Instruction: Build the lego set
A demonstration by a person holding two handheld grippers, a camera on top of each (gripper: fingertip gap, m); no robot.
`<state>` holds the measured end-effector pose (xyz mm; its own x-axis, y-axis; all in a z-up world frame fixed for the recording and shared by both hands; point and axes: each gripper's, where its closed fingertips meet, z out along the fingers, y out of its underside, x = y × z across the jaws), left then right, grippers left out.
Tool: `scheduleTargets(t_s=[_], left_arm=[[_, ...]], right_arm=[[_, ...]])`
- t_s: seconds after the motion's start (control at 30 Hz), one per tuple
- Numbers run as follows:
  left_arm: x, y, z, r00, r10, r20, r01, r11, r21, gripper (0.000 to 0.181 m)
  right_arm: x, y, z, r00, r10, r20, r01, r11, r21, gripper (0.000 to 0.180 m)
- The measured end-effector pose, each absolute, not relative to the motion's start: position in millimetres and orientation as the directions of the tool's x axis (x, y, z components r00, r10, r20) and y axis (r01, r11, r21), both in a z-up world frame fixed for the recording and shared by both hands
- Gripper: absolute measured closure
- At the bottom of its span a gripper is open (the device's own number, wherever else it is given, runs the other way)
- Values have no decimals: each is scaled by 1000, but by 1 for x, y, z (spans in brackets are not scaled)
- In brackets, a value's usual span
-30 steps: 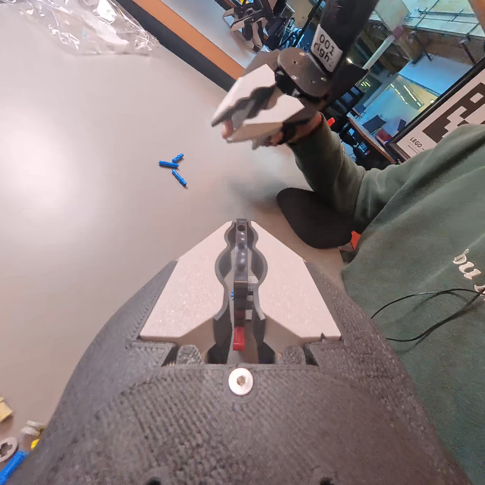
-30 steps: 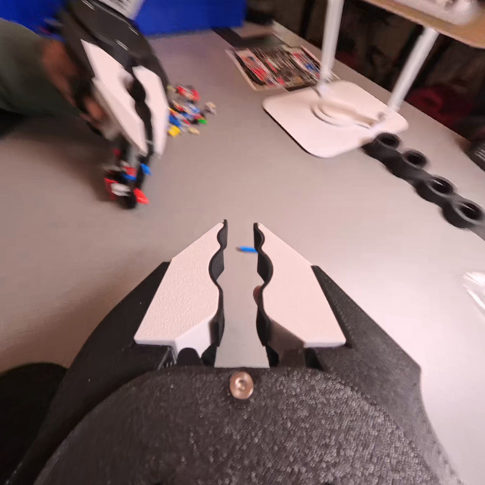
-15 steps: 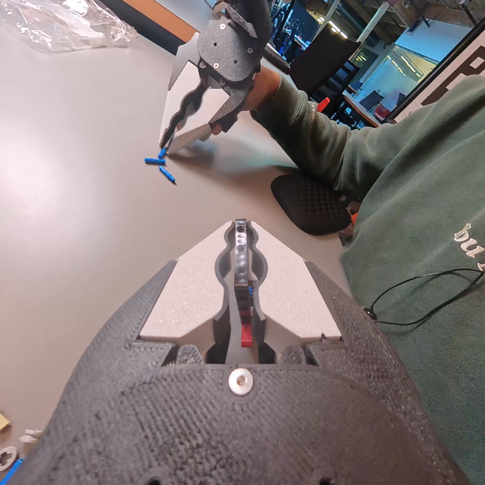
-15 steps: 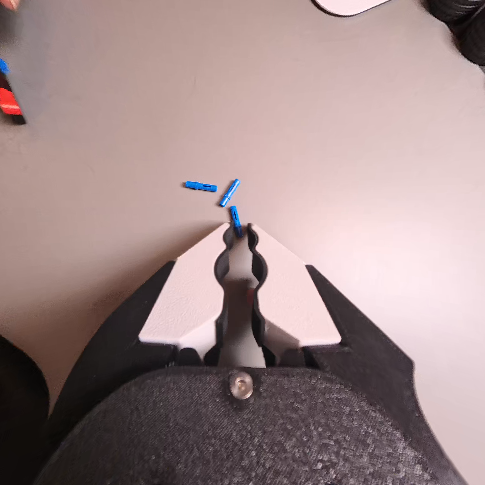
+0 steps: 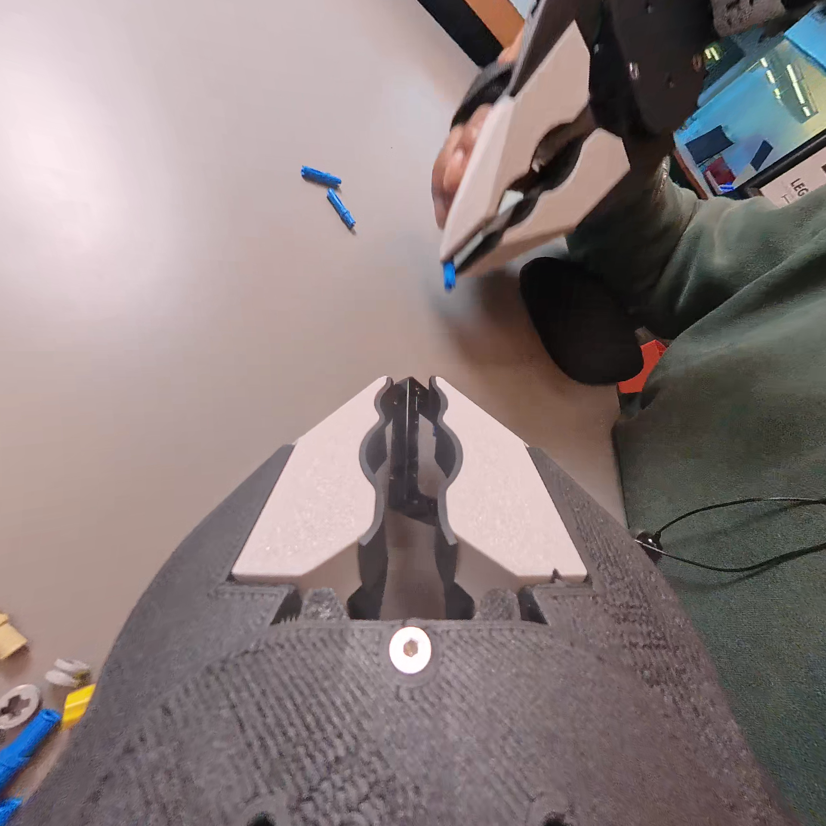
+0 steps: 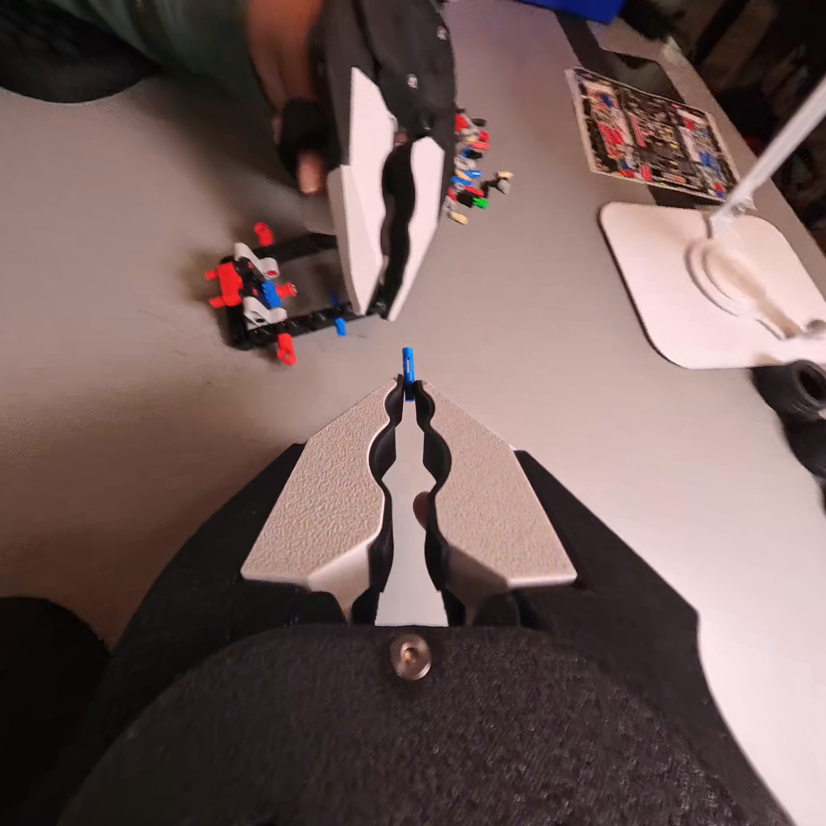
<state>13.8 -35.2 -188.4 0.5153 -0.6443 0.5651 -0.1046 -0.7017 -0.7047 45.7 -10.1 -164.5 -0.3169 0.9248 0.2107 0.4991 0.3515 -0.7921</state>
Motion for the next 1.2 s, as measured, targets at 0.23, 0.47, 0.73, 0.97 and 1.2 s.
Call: scheduleTargets(t_s=[0.23,0.47,0.73,0.97,1.2], left_arm=[[7,-38,-183,516,-659,548,-109,-685,-721,153],[16,-44,-167,436,-668,603,-61,-690,-721,159],[20,-48,-146,369,-726,580,-20,-630,-776,178],[24,-55,-117,226,-748,623,100,-619,-779,178],[26,-57,-114,202,-748,632,116,-622,-774,178]], right_arm=[[20,-38,-177,-363,893,267,439,417,-796,178],[15,-43,-167,-346,880,326,400,453,-797,178],[15,-46,-143,-317,901,296,297,391,-871,178],[20,-50,-110,-332,932,147,90,186,-978,168],[19,-55,-112,-342,927,154,90,196,-977,176]])
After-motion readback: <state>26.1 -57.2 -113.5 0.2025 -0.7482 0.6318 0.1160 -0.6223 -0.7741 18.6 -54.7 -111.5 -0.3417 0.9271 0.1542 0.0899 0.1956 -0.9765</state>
